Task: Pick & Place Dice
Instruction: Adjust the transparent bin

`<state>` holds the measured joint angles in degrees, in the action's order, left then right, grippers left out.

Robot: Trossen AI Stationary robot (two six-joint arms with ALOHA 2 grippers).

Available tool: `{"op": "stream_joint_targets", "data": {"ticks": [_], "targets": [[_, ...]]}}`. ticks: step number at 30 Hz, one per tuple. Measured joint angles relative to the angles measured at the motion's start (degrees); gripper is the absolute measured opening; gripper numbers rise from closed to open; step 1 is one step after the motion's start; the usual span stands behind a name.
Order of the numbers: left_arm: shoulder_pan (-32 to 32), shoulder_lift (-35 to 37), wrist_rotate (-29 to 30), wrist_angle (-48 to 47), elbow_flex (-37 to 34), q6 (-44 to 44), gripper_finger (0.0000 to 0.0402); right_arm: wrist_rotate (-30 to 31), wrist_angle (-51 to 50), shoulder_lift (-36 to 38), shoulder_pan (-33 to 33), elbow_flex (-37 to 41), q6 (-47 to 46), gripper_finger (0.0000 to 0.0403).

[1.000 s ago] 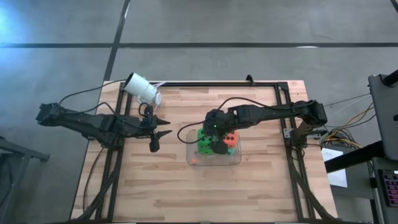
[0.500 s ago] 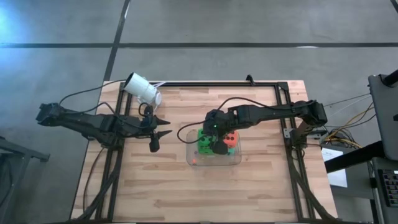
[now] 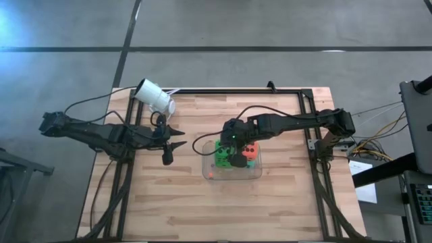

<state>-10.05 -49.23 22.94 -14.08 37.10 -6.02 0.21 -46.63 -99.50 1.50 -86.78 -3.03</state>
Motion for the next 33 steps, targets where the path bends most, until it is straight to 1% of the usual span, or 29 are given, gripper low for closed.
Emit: {"op": "stream_joint_targets", "data": {"ticks": [15,28,33], "targets": [[0.0,0.0,0.0,0.0,-0.02,0.02,0.017,1.31,0.72,0.88,-0.04,-0.34,0.0,0.04],[0.0,0.0,0.0,-0.33,-0.04,0.02,0.017,1.49,0.48,1.95,-0.26,-7.42,0.76,0.04],[0.0,-0.01,0.0,-0.33,-0.04,0.02,0.017,1.51,-1.0,1.95,-0.52,-11.31,3.38,0.04]]}}
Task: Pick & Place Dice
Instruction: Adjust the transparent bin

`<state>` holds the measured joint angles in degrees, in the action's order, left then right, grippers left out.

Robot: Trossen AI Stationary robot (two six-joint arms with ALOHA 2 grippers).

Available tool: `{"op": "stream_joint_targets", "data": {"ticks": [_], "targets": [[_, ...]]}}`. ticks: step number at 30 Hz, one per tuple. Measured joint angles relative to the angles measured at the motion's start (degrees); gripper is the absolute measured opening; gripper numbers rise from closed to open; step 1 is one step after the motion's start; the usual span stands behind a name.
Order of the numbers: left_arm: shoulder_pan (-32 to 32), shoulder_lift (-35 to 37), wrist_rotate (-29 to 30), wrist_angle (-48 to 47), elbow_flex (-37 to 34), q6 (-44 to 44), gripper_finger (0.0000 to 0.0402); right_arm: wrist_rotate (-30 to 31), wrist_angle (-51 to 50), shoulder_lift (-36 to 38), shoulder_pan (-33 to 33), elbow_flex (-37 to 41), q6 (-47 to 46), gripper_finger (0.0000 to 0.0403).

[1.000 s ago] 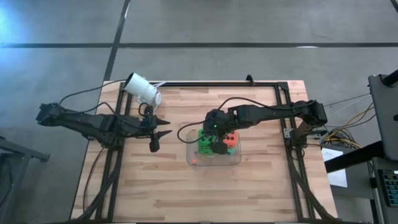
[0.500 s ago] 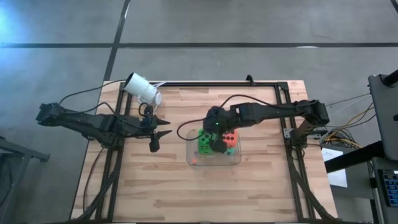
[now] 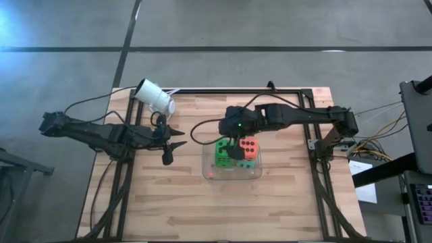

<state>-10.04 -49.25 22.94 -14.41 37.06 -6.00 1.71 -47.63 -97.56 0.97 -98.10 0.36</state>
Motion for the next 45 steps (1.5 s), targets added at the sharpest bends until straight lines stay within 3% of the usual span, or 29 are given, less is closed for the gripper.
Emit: {"op": "stream_joint_targets", "data": {"ticks": [4,10,20,24,29,37,45], "targets": [[0.0,0.01,0.0,0.0,0.0,0.0,0.017,1.69,-1.97,0.07,-0.2,-2.96,0.65,0.04],[-0.01,0.0,0.0,-0.02,0.0,-0.01,0.017,11.94,-4.16,0.07,-1.08,-7.04,-7.59,0.04],[0.0,0.01,0.0,-0.09,0.0,-0.02,0.0171,12.12,-13.67,-0.17,-12.4,-10.49,-24.46,0.04],[0.0,0.0,0.0,-0.13,0.0,-0.02,0.0171,12.01,-16.7,-0.16,-18.72,-8.02,-30.01,0.04],[0.0,0.01,0.0,-0.13,0.0,-0.02,0.0171,11.67,-18.37,-0.17,-23.29,-2.63,-30.47,0.04],[0.0,0.01,0.0,-0.11,0.0,-0.02,0.0171,11.23,-22.0,0.51,-23.92,6.87,-28.84,0.04],[-0.02,-0.01,0.0,-0.11,0.0,-0.02,0.0171,4.32,-21.5,6.33,-22.57,19.57,-27.89,0.04]]}}
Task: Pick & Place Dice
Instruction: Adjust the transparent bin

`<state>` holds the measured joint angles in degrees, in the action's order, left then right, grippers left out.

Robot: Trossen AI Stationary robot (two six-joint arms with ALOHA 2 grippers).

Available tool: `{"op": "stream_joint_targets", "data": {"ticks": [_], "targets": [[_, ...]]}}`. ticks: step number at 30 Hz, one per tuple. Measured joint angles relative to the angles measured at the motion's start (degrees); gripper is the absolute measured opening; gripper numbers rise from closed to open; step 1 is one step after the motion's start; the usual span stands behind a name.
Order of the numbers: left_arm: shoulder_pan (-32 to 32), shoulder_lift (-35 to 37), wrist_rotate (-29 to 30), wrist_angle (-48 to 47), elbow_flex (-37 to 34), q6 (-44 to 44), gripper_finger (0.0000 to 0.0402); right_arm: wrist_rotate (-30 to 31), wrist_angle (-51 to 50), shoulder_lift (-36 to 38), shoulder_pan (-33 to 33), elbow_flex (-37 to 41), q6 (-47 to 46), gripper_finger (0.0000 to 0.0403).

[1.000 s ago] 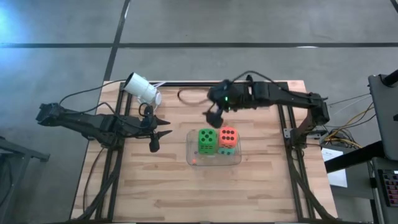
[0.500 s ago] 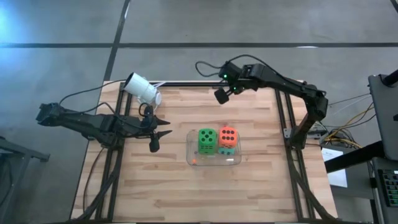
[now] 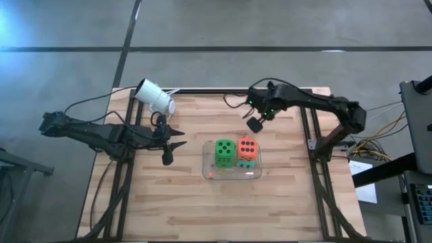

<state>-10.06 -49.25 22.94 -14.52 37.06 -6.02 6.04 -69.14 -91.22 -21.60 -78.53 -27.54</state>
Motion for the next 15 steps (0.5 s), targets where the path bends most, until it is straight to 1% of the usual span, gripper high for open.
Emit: {"op": "stream_joint_targets", "data": {"ticks": [8,15], "targets": [[0.02,0.02,0.0,-0.02,0.0,0.0,0.0171,-0.13,2.43,7.56,3.06,9.74,0.54,0.04],[0.0,0.01,0.0,0.0,0.0,0.01,0.0171,-0.18,5.45,12.55,8.87,16.82,1.18,0.04]]}}
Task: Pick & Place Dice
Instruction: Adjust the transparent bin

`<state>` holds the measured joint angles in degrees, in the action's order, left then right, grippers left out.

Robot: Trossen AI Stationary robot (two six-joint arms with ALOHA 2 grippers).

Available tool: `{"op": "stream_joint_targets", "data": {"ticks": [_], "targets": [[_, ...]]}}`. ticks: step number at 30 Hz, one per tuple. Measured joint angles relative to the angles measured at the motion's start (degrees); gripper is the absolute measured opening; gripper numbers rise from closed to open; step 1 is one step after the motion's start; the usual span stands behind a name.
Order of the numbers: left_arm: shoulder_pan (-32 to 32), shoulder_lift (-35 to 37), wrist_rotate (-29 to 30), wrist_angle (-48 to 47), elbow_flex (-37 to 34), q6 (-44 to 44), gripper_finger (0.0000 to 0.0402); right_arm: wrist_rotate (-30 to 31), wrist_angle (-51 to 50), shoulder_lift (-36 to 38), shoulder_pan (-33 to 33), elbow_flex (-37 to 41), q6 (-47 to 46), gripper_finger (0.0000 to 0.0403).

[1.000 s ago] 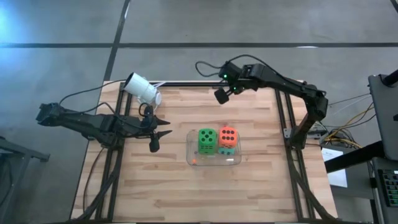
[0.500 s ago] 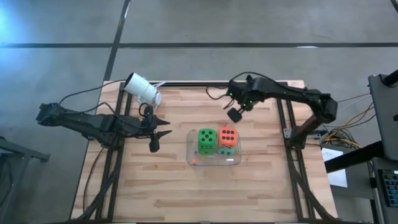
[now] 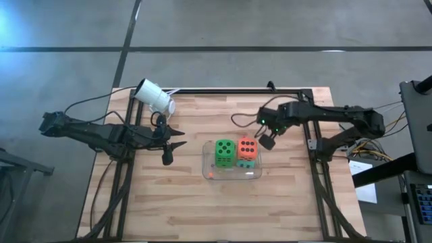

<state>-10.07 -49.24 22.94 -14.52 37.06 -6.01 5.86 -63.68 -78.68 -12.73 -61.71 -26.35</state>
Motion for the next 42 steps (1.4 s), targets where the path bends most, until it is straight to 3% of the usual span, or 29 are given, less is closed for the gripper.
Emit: {"op": "stream_joint_targets", "data": {"ticks": [16,42], "targets": [[0.0,0.0,0.0,-0.07,0.0,-0.01,0.0171,-1.85,8.66,-3.61,10.52,4.91,6.28,0.04],[0.0,0.01,0.0,-0.21,0.0,-0.01,0.0171,-2.46,18.56,-5.45,11.97,3.85,7.48,0.04]]}}
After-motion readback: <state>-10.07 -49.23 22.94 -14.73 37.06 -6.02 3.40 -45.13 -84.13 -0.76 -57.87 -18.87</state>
